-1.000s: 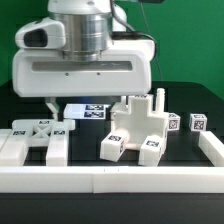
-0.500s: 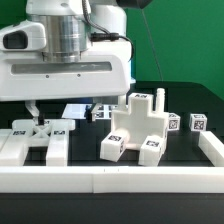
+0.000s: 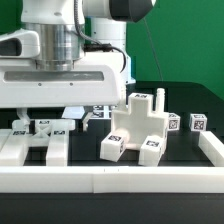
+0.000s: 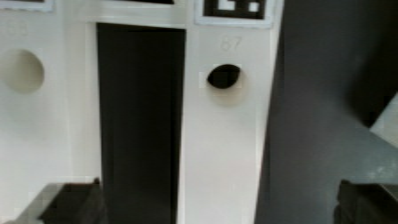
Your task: Assemble chair
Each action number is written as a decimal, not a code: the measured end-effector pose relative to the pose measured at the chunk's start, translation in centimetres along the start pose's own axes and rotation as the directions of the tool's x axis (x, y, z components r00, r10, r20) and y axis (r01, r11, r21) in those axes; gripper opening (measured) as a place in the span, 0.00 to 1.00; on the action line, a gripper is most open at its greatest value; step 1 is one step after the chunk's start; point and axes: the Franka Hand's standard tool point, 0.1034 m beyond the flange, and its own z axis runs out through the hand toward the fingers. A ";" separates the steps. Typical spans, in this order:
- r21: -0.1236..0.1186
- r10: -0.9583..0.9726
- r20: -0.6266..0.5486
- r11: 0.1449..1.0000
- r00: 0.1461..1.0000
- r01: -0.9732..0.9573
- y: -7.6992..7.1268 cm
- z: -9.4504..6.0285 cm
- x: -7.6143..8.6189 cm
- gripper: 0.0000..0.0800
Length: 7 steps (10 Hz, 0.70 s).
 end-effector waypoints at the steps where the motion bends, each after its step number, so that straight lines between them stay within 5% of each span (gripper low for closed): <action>1: -0.011 -0.001 -0.014 1.000 1.000 0.001 0.1 0.2 0.2 0.81; 2: -0.016 -0.005 -0.027 1.000 1.000 0.005 0.0 0.2 0.5 0.81; 4: -0.066 -0.010 -0.109 0.998 0.994 0.003 1.2 0.3 0.5 0.81; 7: -0.059 -0.012 -0.088 0.998 0.996 0.007 1.0 1.0 0.2 0.81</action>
Offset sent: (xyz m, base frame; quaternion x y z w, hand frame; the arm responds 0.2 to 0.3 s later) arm 0.0000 0.0000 0.0000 0.0000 0.1296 0.0000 0.9916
